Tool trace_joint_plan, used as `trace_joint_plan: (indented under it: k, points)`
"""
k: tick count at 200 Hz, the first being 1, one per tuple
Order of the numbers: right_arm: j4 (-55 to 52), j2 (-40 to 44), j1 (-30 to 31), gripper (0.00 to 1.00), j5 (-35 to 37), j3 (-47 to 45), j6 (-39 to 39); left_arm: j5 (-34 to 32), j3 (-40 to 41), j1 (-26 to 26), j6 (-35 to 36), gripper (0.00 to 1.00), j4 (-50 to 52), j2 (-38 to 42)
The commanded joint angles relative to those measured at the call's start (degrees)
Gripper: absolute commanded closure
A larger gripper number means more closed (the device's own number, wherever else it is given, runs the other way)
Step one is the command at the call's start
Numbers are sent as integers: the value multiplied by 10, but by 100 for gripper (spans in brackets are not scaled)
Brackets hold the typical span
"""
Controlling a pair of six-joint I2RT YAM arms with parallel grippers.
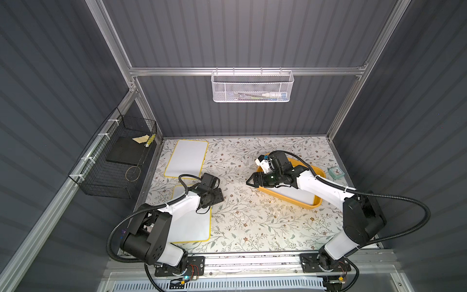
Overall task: Put the whiteboard into the storage box
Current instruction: Move the whiteboard to the center of the board.
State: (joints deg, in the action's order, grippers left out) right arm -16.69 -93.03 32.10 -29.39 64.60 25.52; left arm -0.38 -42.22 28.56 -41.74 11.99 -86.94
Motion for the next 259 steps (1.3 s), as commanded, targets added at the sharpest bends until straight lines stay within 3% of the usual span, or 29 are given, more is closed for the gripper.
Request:
trace_joint_plan:
  k: [1,46,77,132,157,215,259]
  points:
    - [7,16,6,18,-8,-16,6,79,-10,33,-51,28,-37,-78]
    - [-15,20,6,18,18,-19,-6,89,-136,115,-64,28,-56,-178]
    - [-37,7,3,18,38,5,-17,87,-130,160,-71,29,-50,-186]
    - [-39,-4,1,18,35,29,-15,-42,-111,151,-14,24,90,-40]
    - [-68,-37,2,18,20,77,-26,-63,-79,151,-41,24,128,30]
    - [-140,-205,19,18,29,268,-52,-63,-6,152,-111,24,268,163]
    - [-207,-348,29,18,32,456,-66,-15,68,156,-180,24,285,256]
